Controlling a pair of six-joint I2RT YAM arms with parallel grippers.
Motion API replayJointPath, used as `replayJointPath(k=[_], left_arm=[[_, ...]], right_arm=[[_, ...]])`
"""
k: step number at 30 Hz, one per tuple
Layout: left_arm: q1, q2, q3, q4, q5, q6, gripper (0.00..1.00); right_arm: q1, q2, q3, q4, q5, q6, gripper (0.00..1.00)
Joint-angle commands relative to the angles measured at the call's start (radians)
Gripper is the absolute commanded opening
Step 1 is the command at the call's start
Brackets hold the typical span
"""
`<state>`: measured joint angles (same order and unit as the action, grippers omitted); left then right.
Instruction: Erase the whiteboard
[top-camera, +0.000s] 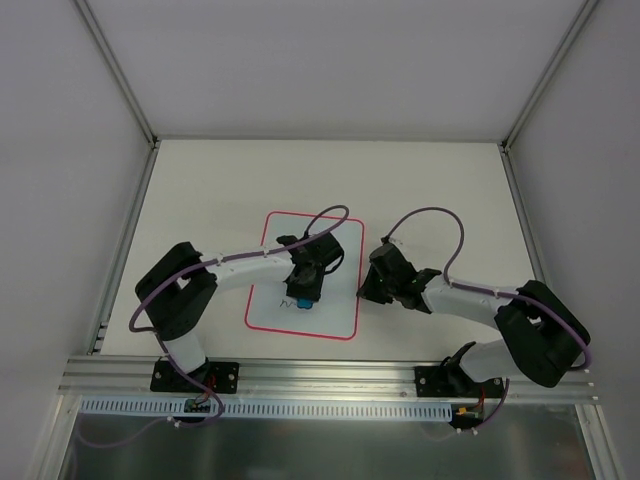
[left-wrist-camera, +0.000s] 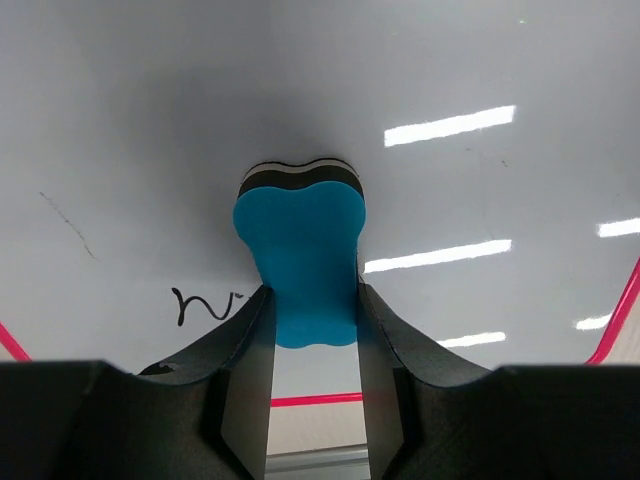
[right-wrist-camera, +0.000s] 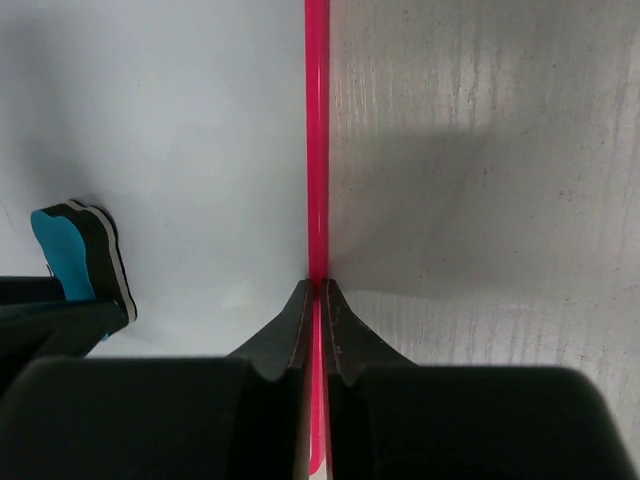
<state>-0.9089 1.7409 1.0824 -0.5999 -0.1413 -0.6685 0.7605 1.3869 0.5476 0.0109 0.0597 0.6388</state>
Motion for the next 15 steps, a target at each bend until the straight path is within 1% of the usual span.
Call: replayJointPath(k=[1, 5, 7, 13, 15], left_arm=[[-0.070, 0.097, -0.110, -0.078, 0.123, -0.112, 0.00], [-0.073, 0.060, -0.174, -0.077, 0.102, -0.167, 0.00], [-0.045, 0.026, -0.234, -0.078, 0.097, -0.196, 0.00], [0.102, -0.138, -0.409, -0.086, 0.086, -0.214, 0.00], [0.129, -0.190, -0.429, -0.106, 0.083, -0.212, 0.00]], right_arm=[[0.003, 0.027, -0.051, -0.157, 0.051, -0.030, 0.01], [0.003, 0.021, -0.055, -0.158, 0.046, -0.037, 0.00], [0.003, 0.009, -0.064, -0.158, 0.043, -0.039, 0.01], [0.003, -0.028, -0.090, -0.157, 0.048, -0.047, 0.01], [0.005, -0.032, -0.098, -0.157, 0.048, -0.048, 0.01]])
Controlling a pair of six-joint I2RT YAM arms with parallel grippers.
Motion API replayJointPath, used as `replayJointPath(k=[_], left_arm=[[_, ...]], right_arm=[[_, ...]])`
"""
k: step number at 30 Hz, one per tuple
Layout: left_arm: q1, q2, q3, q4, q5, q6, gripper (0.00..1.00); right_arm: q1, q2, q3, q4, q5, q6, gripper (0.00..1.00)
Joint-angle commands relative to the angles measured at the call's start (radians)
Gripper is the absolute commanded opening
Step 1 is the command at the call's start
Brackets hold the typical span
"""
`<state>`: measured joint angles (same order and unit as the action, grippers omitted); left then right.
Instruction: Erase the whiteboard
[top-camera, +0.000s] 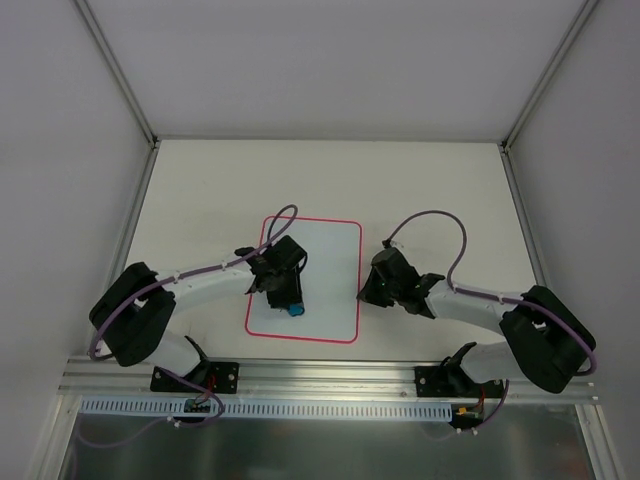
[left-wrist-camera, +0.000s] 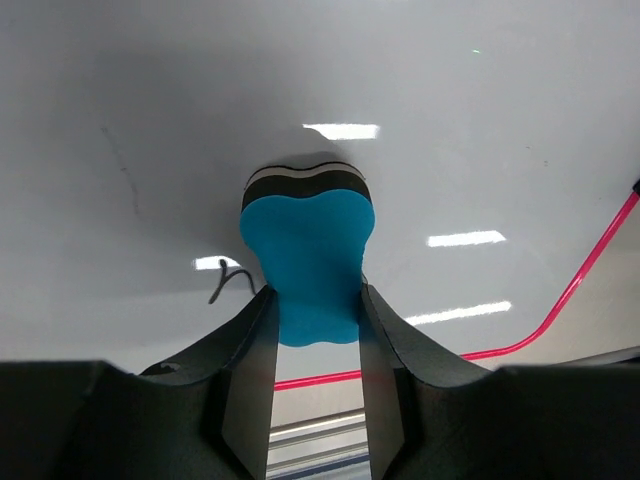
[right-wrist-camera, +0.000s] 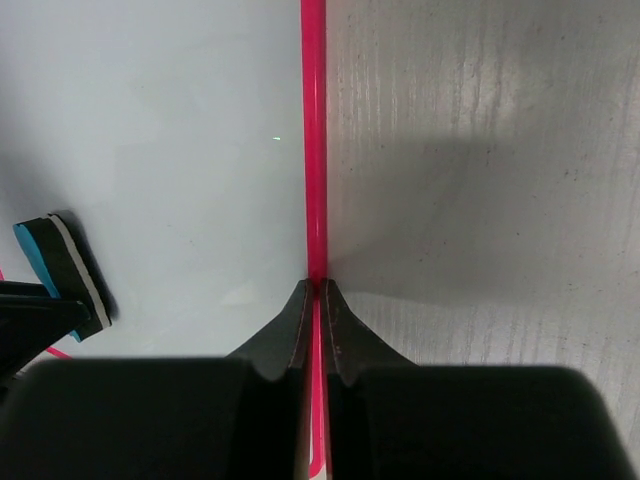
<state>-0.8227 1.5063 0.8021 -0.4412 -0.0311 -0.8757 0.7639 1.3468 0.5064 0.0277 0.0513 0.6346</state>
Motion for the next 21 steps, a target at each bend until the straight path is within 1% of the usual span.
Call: replayJointPath(k=[1, 3, 4, 6, 9, 12, 18, 21], left_arm=[[0.062, 0.032, -0.156, -0.266, -0.020, -0.002, 0.00], [0.065, 0.020, -0.144, -0.298, -0.024, 0.001, 0.00], [0.065, 0.022, -0.112, -0.326, -0.032, 0.003, 0.00], [0.066, 0.028, -0.077, -0.381, -0.075, 0.018, 0.00], [0.082, 0.038, -0.041, -0.410, -0.082, 0.034, 0.00], [0.092, 0.061, -0.008, -0.474, -0.150, 0.037, 0.00], [0.132, 0.087, 0.006, -0.487, -0.214, 0.055, 0.00], [0.143, 0.104, 0.052, -0.482, -0.256, 0.072, 0.00]], right_arm=[[0.000, 0.006, -0.062, -0.170, 0.053, -0.044, 0.01], [0.000, -0.001, -0.068, -0.169, 0.051, -0.044, 0.01], [0.000, -0.005, -0.071, -0.166, 0.053, -0.044, 0.01], [0.000, -0.020, -0.078, -0.166, 0.050, -0.042, 0.01], [-0.002, -0.043, -0.088, -0.166, 0.062, -0.044, 0.01], [-0.003, -0.052, -0.097, -0.166, 0.062, -0.041, 0.01], [-0.003, -0.071, -0.118, -0.150, 0.067, -0.039, 0.01], [-0.002, -0.064, -0.124, -0.130, 0.056, -0.041, 0.01]])
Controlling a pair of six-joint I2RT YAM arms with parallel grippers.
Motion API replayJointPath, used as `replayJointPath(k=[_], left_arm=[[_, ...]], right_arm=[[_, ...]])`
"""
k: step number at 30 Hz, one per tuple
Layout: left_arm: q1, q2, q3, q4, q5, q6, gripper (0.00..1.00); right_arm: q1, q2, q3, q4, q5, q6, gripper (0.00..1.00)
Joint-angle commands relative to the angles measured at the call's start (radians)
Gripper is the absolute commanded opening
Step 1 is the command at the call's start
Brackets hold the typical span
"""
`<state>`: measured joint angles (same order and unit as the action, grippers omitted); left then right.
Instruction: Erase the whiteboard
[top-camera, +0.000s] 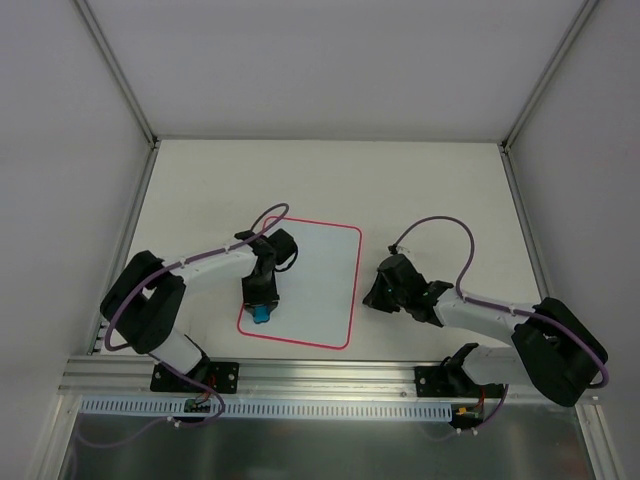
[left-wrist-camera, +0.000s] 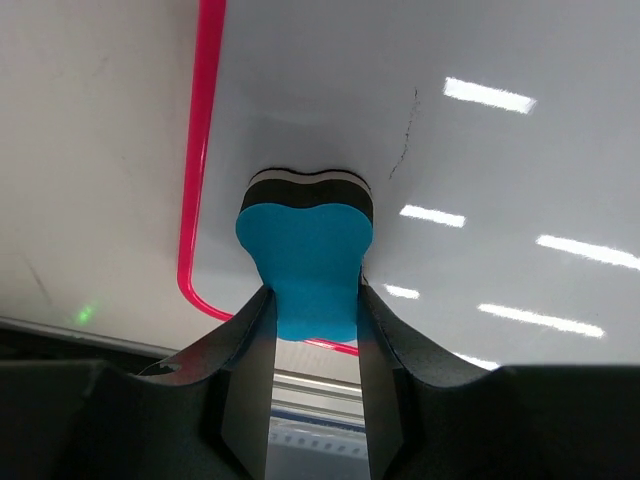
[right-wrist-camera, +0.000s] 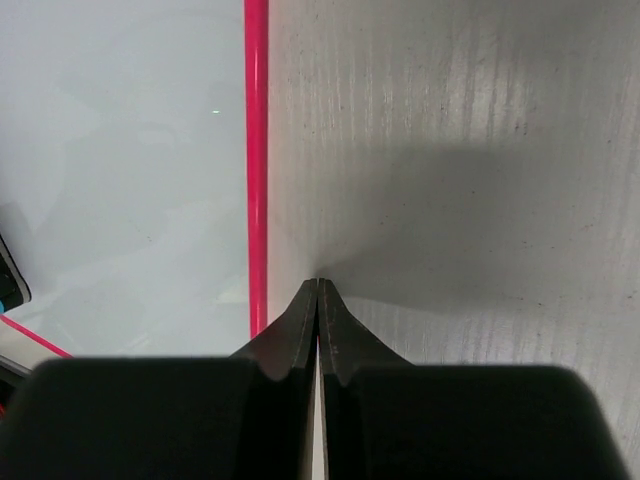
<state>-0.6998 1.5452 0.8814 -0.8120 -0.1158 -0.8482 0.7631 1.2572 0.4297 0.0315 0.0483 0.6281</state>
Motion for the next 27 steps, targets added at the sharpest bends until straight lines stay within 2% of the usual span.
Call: replayJointPath(k=[1, 7, 12, 20, 24, 27], left_arm=[[0.023, 0.070, 0.003, -0.104, -0.176, 0.050, 0.00], [0.037, 0.147, 0.149, -0.052, -0.194, 0.126, 0.00], [0.025, 0.206, 0.218, 0.028, -0.105, 0.189, 0.00], [-0.093, 0.345, 0.410, 0.063, -0.041, 0.259, 0.00], [-0.078, 0.322, 0.453, 0.063, -0.053, 0.258, 0.00], [-0.018, 0.256, 0.452, 0.062, -0.056, 0.271, 0.00]], right_arm=[[-0.002, 0.027, -0.048, -0.125, 0.056, -0.034, 0.01], [-0.002, 0.033, -0.040, -0.120, 0.051, -0.048, 0.01], [-0.002, 0.011, -0.049, -0.120, 0.061, -0.060, 0.03], [-0.005, -0.044, -0.048, -0.145, 0.076, -0.100, 0.12], [-0.004, -0.070, -0.028, -0.182, 0.088, -0.129, 0.16], [-0.004, -0.111, -0.010, -0.223, 0.108, -0.162, 0.22]])
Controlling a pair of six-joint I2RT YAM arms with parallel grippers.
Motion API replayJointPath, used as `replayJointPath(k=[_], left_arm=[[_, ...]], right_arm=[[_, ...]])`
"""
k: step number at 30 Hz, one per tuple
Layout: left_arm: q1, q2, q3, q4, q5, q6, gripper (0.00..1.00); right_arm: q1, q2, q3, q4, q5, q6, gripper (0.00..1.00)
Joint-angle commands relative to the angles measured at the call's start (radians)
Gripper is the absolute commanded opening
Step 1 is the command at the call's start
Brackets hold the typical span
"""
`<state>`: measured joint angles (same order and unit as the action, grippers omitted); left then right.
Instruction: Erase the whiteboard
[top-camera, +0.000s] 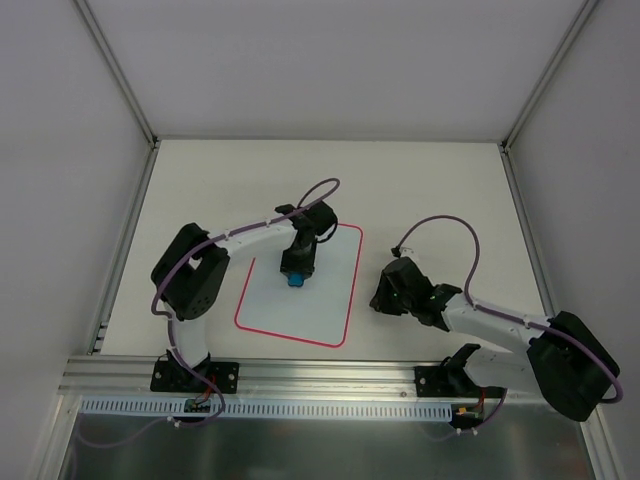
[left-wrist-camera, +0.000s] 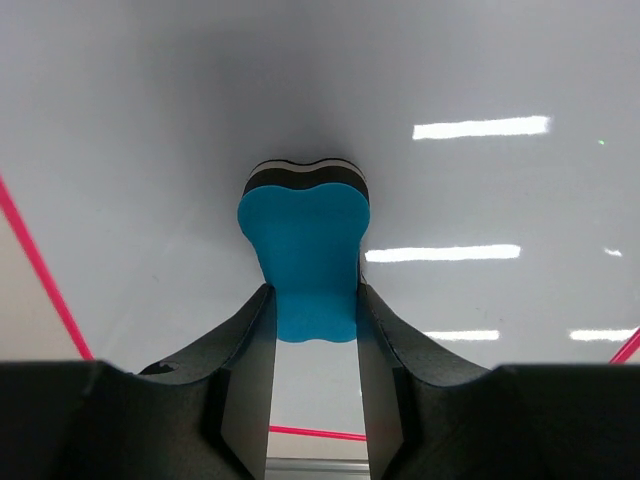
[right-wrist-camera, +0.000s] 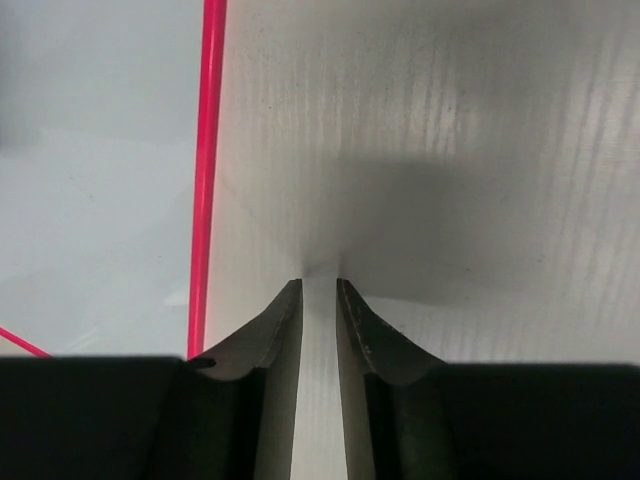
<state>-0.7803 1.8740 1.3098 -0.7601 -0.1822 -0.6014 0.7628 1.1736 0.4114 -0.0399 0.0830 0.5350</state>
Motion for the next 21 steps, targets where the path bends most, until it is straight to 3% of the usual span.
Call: replayJointPath(k=[1, 4, 8, 9, 12, 14, 21], left_arm=[[0.079, -0.091, 0.017, 0.010, 0.009, 0.028, 0.00], [0.154, -0.162, -0.007, 0.008, -0.016, 0.046, 0.00], [0.277, -0.211, -0.050, 0.007, -0.019, 0.075, 0.00], [0.304, -0.223, -0.058, 0.007, -0.020, 0.080, 0.00], [0.424, -0.230, -0.089, 0.008, -0.030, 0.095, 0.00], [0.510, -0.219, -0.095, 0.008, -0.019, 0.112, 0.00], [0.691, -0.095, -0.032, 0.016, -0.007, 0.166, 0.06]], right_arm=[[-0.003, -0.043, 0.013, -0.176, 0.081, -0.076, 0.24], [-0.003, -0.109, 0.035, -0.228, 0.116, -0.115, 0.38], [-0.003, -0.195, 0.058, -0.288, 0.155, -0.148, 0.67], [-0.005, -0.210, 0.063, -0.301, 0.158, -0.155, 0.78], [-0.005, -0.271, 0.092, -0.354, 0.182, -0.179, 0.95], [-0.003, -0.317, 0.113, -0.391, 0.210, -0.199, 0.99], [-0.006, -0.416, 0.194, -0.485, 0.287, -0.266, 0.99]])
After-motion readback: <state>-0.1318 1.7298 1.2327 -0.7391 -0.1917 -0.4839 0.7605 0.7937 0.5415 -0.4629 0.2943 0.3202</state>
